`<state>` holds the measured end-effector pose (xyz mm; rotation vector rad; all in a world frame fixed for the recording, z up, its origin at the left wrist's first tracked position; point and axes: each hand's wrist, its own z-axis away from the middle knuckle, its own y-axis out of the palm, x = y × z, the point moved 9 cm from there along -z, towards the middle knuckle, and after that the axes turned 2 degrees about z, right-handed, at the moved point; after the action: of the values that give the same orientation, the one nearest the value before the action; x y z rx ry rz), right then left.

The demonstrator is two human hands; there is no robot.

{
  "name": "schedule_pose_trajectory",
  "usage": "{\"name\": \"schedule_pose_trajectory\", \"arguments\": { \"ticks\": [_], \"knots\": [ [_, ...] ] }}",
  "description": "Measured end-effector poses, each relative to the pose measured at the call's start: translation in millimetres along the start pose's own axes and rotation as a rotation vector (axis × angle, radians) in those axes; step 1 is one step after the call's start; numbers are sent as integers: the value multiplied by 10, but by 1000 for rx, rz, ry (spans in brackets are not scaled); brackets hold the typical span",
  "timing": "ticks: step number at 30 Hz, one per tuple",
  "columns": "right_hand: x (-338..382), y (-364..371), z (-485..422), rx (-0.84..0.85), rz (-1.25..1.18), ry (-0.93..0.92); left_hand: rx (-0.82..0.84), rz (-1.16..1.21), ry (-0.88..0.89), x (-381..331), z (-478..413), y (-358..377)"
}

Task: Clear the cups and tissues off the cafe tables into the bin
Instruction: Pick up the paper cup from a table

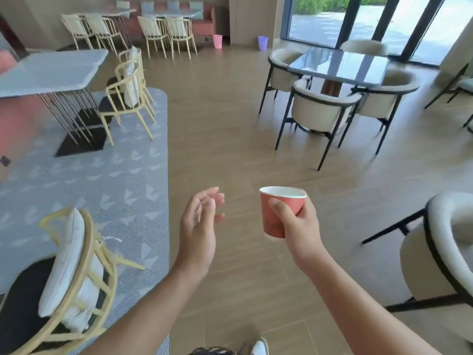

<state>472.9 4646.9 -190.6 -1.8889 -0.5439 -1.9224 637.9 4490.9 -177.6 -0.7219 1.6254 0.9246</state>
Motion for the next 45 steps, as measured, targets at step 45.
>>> {"name": "schedule_pose_trajectory", "arguments": {
  "ticks": [45],
  "knots": [
    [-2, 2665, -10718, 111, 7, 57, 30, -125, 40, 1870, -10436, 2477]
  ]
}}
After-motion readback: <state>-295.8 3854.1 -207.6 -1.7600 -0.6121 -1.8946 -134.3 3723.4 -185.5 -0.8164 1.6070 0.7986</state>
